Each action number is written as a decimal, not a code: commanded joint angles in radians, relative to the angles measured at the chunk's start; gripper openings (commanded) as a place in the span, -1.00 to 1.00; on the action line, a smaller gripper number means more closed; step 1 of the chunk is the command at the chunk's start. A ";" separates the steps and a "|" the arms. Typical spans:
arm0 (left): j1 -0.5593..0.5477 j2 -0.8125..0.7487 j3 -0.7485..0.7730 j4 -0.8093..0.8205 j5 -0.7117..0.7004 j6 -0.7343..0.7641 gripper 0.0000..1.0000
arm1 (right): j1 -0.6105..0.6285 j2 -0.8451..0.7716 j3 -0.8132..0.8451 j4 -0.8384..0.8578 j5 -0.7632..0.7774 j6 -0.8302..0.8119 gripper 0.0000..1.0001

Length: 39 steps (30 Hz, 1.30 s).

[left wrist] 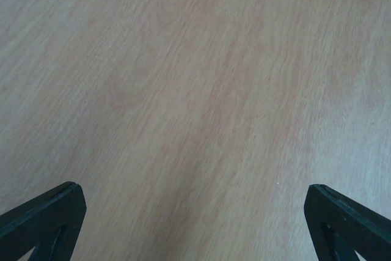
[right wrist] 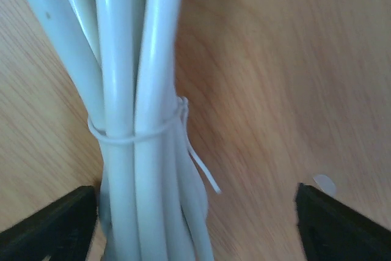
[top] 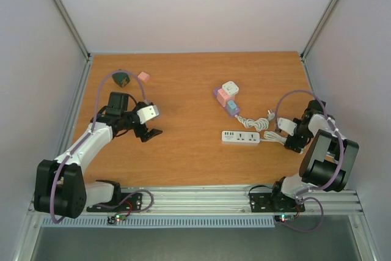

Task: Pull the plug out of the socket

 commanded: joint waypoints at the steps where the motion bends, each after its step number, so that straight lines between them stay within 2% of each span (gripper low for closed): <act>1: 0.004 0.014 0.036 0.074 0.008 -0.040 0.99 | -0.012 0.017 0.152 -0.142 -0.052 0.027 0.92; 5: 0.006 0.024 0.051 0.108 0.003 -0.119 0.99 | -0.012 0.057 0.336 -0.336 -0.234 0.134 0.97; 9: 0.010 0.004 0.051 0.167 0.008 -0.195 0.99 | 0.010 0.090 0.451 -0.399 -0.425 0.305 0.97; 14: 0.014 -0.038 0.047 0.218 0.004 -0.272 0.99 | 0.082 0.067 0.453 -0.319 -0.612 0.540 0.97; 17: 0.014 -0.050 0.047 0.225 -0.013 -0.291 0.99 | 0.146 0.033 0.400 -0.166 -0.667 0.709 0.88; 24: 0.015 -0.068 0.024 0.254 -0.038 -0.332 0.99 | 0.378 -0.027 0.201 0.223 -0.584 1.071 0.61; 26: 0.015 -0.071 0.024 0.254 -0.044 -0.336 0.99 | 0.427 -0.020 0.162 0.303 -0.547 1.120 0.54; 31: 0.015 -0.085 -0.003 0.285 -0.066 -0.343 0.99 | 0.520 0.031 0.129 0.425 -0.475 1.195 0.44; 39: 0.015 -0.071 -0.005 0.287 -0.087 -0.337 0.99 | 0.555 0.145 0.141 0.500 -0.401 1.218 0.26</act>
